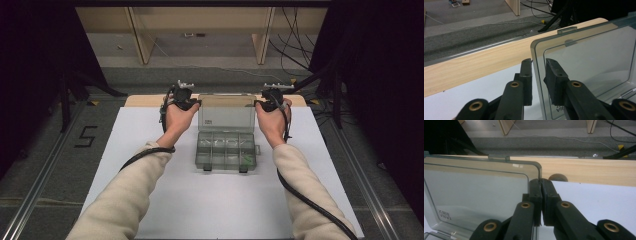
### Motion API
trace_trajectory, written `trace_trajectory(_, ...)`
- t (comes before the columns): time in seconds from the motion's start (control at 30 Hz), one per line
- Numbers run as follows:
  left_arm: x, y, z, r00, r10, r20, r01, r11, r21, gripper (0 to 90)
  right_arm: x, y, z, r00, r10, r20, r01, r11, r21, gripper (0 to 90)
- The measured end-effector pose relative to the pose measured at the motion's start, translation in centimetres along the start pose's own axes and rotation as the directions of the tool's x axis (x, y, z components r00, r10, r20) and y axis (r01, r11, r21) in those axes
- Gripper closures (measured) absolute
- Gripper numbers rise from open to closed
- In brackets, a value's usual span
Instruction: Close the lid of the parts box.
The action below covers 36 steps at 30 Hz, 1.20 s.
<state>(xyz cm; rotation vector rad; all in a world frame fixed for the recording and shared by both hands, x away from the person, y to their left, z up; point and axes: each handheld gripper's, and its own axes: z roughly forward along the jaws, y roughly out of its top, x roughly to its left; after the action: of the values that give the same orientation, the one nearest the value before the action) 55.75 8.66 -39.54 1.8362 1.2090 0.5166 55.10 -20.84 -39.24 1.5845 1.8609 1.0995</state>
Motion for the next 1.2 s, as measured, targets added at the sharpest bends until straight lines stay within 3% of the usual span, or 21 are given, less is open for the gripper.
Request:
trace_trajectory(0.03,0.0,0.0,0.1,0.9999,-0.013,0.000,0.013,0.9999,-0.004,76.8,0.0,0.0,-0.2,1.0000,-0.003,-0.004,0.003,1.000,0.006,88.5)
trace_trajectory(0.1,0.2,0.0,0.1,0.9999,0.010,0.000,-0.010,0.9997,0.022,77.6,0.1,-0.1,-0.3,1.0000,-0.003,-0.007,0.003,1.000,0.000,88.5)
trace_trajectory(0.3,0.1,-0.1,0.2,1.0000,0.001,-0.003,-0.001,0.9999,0.016,83.4,0.1,-0.2,-0.6,0.9999,-0.005,-0.014,0.005,1.000,-0.009,88.5)
trace_trajectory(0.33,-0.1,-0.2,0.4,0.9995,-0.031,-0.006,0.031,0.9995,-0.012,83.8,0.1,-0.2,-0.7,0.9998,-0.011,-0.014,0.011,1.000,-0.008,88.5)
trace_trajectory(0.4,0.1,-0.2,0.2,1.0000,-0.004,0.004,0.004,0.9999,0.016,84.2,0.1,-0.2,-0.8,0.9998,-0.016,-0.014,0.016,1.000,-0.008,88.4)
trace_trajectory(0.5,-0.2,-0.2,0.2,0.9992,-0.040,0.004,0.040,0.9991,-0.014,84.7,0.1,-0.3,-0.9,0.9997,-0.019,-0.013,0.018,1.000,-0.011,88.4)
trace_trajectory(0.6,-0.1,-0.3,-0.3,0.9999,-0.006,0.008,0.006,1.0000,0.002,85.1,0.1,-0.4,-1.1,0.9996,-0.024,-0.017,0.024,1.000,-0.008,88.4)
trace_trajectory(0.67,-0.4,-0.4,-0.4,0.9996,-0.029,0.007,0.029,0.9994,-0.021,85.1,0.2,-0.4,-1.3,0.9997,-0.018,-0.014,0.018,1.000,-0.005,88.3)
trace_trajectory(0.7,-0.3,-0.4,-0.6,0.9999,-0.007,0.009,0.008,0.9999,-0.012,85.2,0.2,-0.5,-1.4,0.9996,-0.026,-0.014,0.026,1.000,-0.007,88.3)
trace_trajectory(0.73,-0.4,-0.5,-0.6,0.9996,-0.025,0.012,0.026,0.9992,-0.031,85.2,0.2,-0.5,-1.5,0.9994,-0.028,-0.019,0.028,1.000,-0.010,88.3)
trace_trajectory(0.8,-0.4,-0.6,-0.9,0.9998,-0.009,0.016,0.010,0.9997,-0.023,85.3,0.1,-0.6,-1.6,0.9989,-0.043,-0.017,0.043,0.999,-0.020,88.3)
trace_trajectory(0.83,-0.5,-0.6,-0.9,0.9996,-0.025,0.015,0.026,0.9989,-0.039,85.4,0.2,-0.6,-1.8,0.9993,-0.032,-0.021,0.032,0.999,-0.010,88.3)
trace_trajectory(0.87,-0.3,-0.7,-1.1,0.9998,-0.003,0.020,0.003,0.9997,-0.023,85.4,0.2,-0.6,-1.8,0.9990,-0.038,-0.023,0.037,0.999,-0.013,88.3)
trace_trajectory(0.93,-0.5,-0.7,-1.2,0.9993,-0.026,0.025,0.027,0.9988,-0.040,85.5,0.2,-0.7,-2.0,0.9987,-0.045,-0.024,0.045,0.999,-0.018,88.2)
trace_trajectory(0.97,-0.5,-0.7,-1.4,0.9994,-0.019,0.028,0.020,0.9992,-0.035,85.6,0.4,-0.8,-2.2,0.9995,-0.024,-0.022,0.024,1.000,-0.013,88.2)
trace_trajectory(1.2,-0.7,-1.0,-1.8,0.9995,-0.007,0.029,0.008,0.9986,-0.051,85.7,0.4,-1.2,-2.9,0.9985,-0.038,-0.041,0.037,0.999,-0.026,88.2)
